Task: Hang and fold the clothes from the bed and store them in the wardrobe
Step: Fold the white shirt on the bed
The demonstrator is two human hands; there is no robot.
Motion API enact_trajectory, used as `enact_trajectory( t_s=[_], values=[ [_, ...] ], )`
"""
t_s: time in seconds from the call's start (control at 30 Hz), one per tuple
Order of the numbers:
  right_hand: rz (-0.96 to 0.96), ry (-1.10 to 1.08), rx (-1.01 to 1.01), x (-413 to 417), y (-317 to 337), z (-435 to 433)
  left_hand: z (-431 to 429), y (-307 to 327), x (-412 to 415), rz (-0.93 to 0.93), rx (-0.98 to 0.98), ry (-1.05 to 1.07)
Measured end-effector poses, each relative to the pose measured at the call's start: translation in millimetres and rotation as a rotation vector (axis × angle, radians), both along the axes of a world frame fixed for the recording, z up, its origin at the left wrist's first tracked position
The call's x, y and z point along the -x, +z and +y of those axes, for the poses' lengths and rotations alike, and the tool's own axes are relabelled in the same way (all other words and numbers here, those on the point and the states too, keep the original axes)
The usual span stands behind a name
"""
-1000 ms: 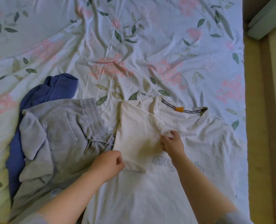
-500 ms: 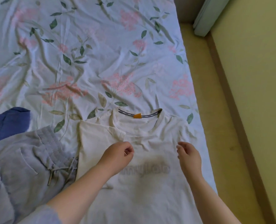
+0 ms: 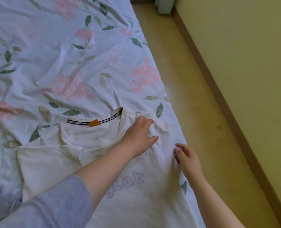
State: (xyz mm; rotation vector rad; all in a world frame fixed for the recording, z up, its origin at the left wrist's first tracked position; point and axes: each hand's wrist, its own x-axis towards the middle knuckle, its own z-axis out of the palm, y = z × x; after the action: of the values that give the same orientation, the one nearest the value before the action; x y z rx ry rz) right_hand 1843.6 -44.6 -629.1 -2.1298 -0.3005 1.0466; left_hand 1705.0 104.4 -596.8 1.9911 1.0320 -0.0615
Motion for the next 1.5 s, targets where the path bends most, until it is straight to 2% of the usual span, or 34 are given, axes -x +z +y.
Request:
enact_trajectory(
  t_s=[0.13,0.23,0.3,0.37,0.43,0.53,0.7,0.8,0.87,0.93,1.0,1.07,1.13,1.27,1.5],
  values=[
    [-0.079,-0.09,0.002,13,-19,-6,8,-6,-43,0.004,-0.067,-0.113],
    [-0.113,-0.149,0.05,17,-23,-9,14,-13,-61,0.145,-0.113,-0.227],
    [-0.149,-0.162,0.101,18,-23,-11,18,-19,-61,0.227,-0.12,-0.228],
    [-0.226,-0.152,0.188,18,-25,-13,23,-22,-57,0.28,-0.1,-0.234],
    [-0.226,-0.15,0.207,17,-26,-17,25,-23,-49,0.297,-0.067,-0.263],
    [-0.11,-0.09,0.161,15,-19,-23,26,-23,-35,0.248,-0.059,-0.269],
    [0.24,0.036,0.162,6,-2,-29,29,-18,-14,0.181,-0.062,-0.248],
    [0.442,0.004,0.115,-6,9,-29,29,-15,-3,0.137,-0.099,-0.236],
    [0.382,-0.136,0.017,-15,16,-29,28,-14,3,0.079,-0.131,-0.191],
    [0.201,-0.305,-0.123,-24,22,-32,24,-12,4,0.026,-0.14,-0.157],
    [-0.005,-0.369,-0.221,-27,26,-39,18,-12,-1,-0.002,-0.135,-0.146],
    [-0.104,-0.378,-0.207,-25,24,-50,14,-11,-10,-0.004,-0.139,-0.147],
    [-0.111,-0.351,-0.118,-22,13,-59,11,-12,-21,0.007,-0.152,-0.157],
    [0.0,-0.327,0.084,-20,-14,-63,10,-15,-47,0.099,-0.109,-0.124],
    [-0.036,-0.181,0.185,-36,-21,-49,15,-22,-90,0.423,-0.155,-0.29]
  ],
)
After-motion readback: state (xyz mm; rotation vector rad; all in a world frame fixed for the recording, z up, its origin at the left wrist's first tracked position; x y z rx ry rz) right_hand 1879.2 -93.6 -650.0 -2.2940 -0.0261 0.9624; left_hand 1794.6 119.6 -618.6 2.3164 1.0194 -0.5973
